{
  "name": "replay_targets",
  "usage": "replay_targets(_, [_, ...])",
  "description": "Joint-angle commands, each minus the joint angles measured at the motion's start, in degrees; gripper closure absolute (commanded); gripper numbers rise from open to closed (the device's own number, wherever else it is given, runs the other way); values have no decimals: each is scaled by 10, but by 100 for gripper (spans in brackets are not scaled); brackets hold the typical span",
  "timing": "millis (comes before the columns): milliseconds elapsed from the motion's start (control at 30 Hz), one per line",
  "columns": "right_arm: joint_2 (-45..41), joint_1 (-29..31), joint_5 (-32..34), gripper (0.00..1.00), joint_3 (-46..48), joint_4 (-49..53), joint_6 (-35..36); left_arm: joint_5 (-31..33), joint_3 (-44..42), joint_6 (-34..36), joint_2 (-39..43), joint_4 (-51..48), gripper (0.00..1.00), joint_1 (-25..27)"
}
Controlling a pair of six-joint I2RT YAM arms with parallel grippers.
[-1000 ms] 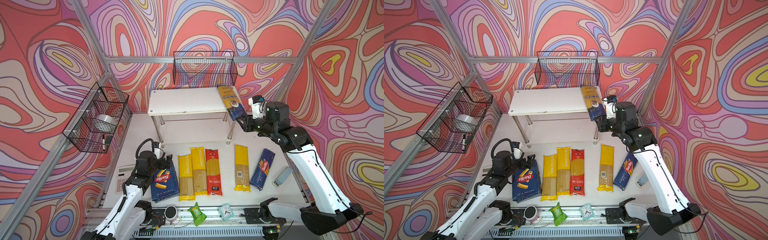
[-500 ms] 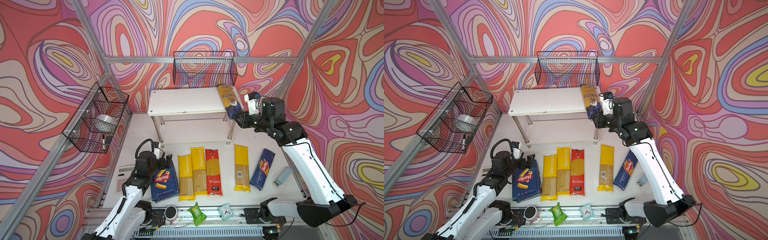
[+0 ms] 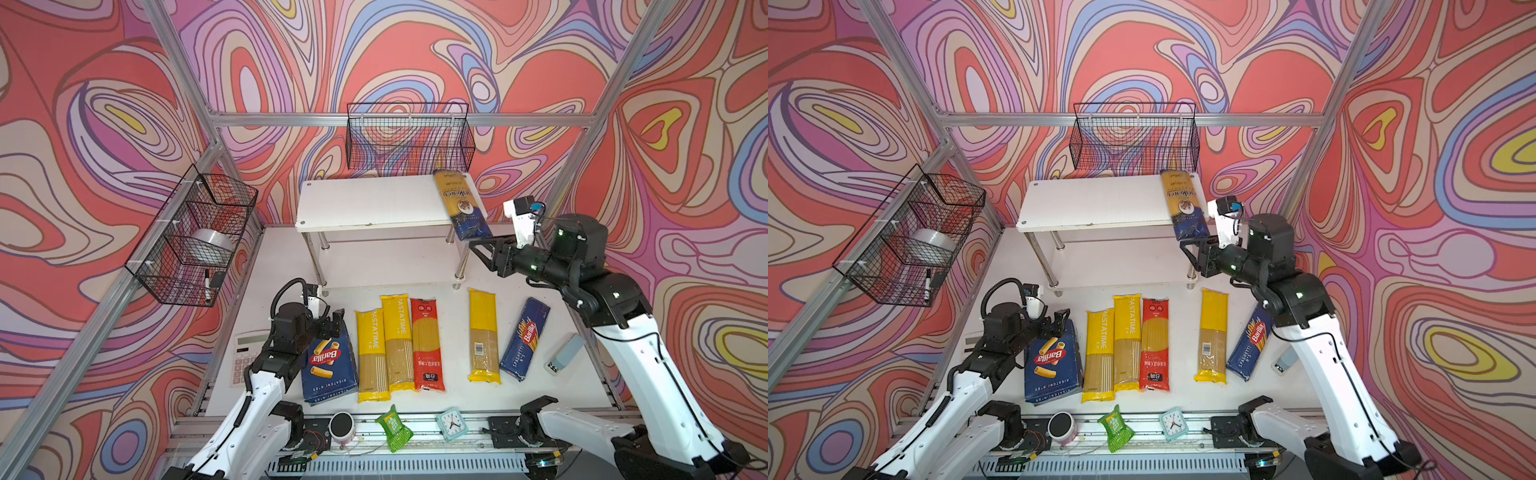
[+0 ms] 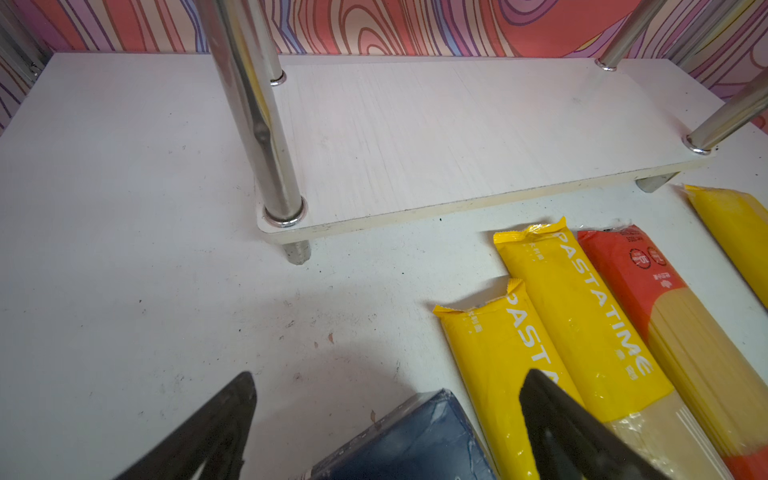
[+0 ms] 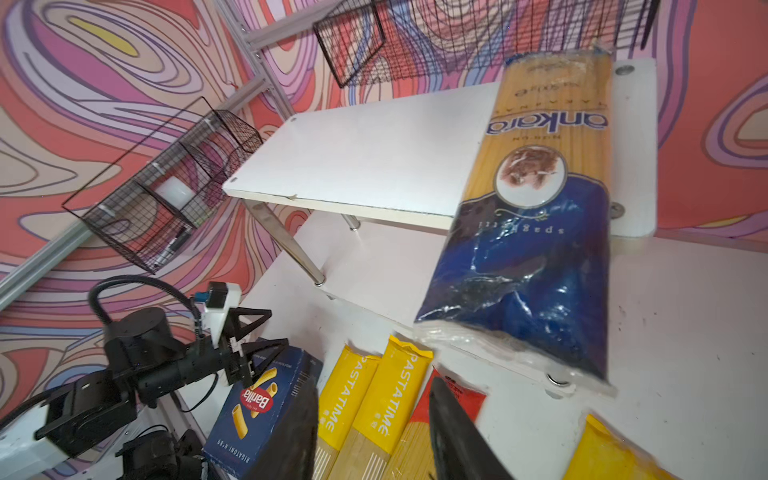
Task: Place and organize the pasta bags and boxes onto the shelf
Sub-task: 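Open the right gripper and draw it back from the shelf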
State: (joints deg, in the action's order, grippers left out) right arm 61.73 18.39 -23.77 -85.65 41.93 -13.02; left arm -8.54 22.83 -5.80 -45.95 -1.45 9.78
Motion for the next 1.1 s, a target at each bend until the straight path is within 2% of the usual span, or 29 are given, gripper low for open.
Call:
replay_targets(0, [-27,-3,-48,55,19,-8,-2,-3,-1,3,1,7,0,2])
replay_targets(200, [-68,-2,-43,54,58,7,9,-10,-6,6,10,8,0,2])
replay_targets(367, [-70,-1,-91,56,86,4,25,-9,-9,5,17,9,0,2])
replay_targets(433, [-87,17,-117,59,119,-26,16,-11,-10,6,17,8,0,2])
replay_targets(500, [-118,47,-114,54,157,-63,3,-11,-10,6,18,9,0,2])
replay_targets(600, [-128,72,-46,51,181,-51,9,-8,-11,5,19,8,0,2])
replay_targets(767, [-34,75,20,53,155,58,26,-11,-9,6,16,8,0,2])
replay_targets(1067, [-6,158,113,50,227,50,-14,-12,-9,6,15,10,0,2])
